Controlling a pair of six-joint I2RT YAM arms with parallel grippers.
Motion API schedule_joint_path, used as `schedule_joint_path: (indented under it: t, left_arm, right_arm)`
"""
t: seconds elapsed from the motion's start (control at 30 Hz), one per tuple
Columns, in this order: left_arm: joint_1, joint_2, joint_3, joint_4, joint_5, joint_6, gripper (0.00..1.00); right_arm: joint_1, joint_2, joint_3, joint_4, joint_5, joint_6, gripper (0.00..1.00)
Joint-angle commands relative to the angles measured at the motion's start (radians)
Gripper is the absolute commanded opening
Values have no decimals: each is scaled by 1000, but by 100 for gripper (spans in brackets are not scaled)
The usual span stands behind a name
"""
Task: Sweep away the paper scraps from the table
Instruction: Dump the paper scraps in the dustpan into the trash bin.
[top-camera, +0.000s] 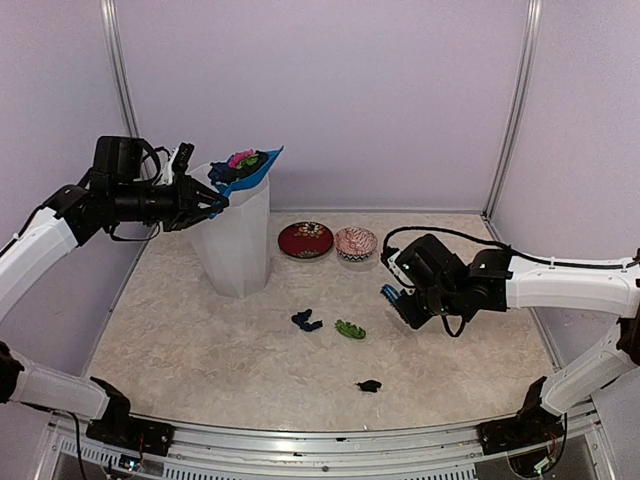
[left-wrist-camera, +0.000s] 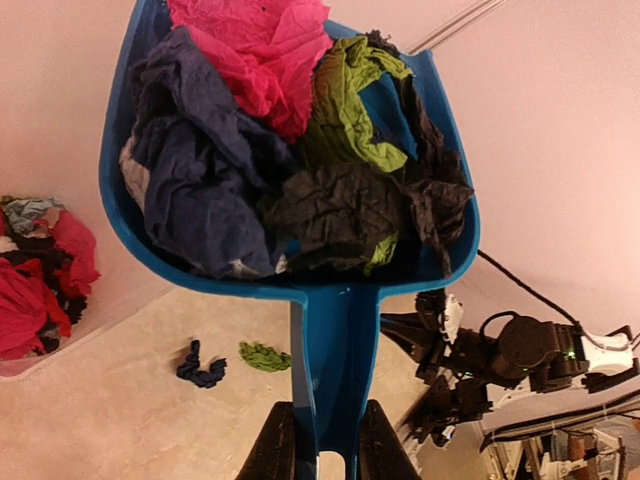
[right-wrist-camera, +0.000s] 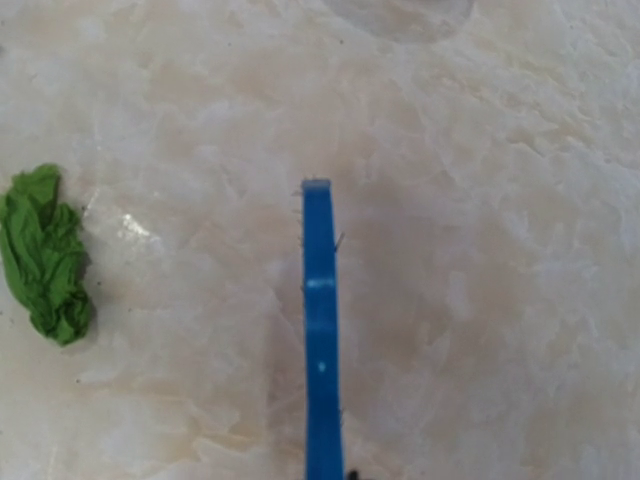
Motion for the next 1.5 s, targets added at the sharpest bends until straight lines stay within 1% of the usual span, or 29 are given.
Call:
schedule_joint_path:
  t: [0.0,0.17,0.37,0.53,0.67,0.73,0.83,0.93,1.0,1.1,1.27,1.37,1.47]
  left_arm:
    - [66,-56,-91,236,244,-174,0]
    - [123,-91,-226,496,370,-395,0]
    - [146,-101,-329,766,428,-606,0]
    - [154,-85,-415,1033,454,-851,0]
    - [160,-61,-514,1351,430,-1114,0]
    - [162,-53,-537,1453,404,-1181,0]
    - [163,-46,-560,1544,360,-1244,0]
    - [163,-17,-605,1761,298,-1378,0]
    - [163,10,-618,1870,269,-1444,0]
    - [163,36,-621,1932,255,-1489,0]
    - [163,26,-623,1892,246,-1472,0]
    - [163,38,-631,1897,236,-1479,0]
    - [204,73,-643,1902,230,-1496,0]
  right_arm:
    - [-11,5,26,3,-1,3,0]
    - [-11,12,32,1,0,10,0]
    - [-11,20,35,-2,0,18,0]
    - [-11,23,32,0,1,26,0]
    - [-11,24,30,2,-2,31,0]
    - [-10,24,29,3,-1,32,0]
    - [-10,24,27,3,-3,35,0]
    - [-11,25,19,8,-1,34,0]
    - [-10,31,21,7,2,34,0]
    - [-11,35,28,6,3,34,0]
    - [-11,33,24,8,2,36,0]
    - [-10,38,22,16,-5,37,0]
    - [-10,49,34,16,-9,33,0]
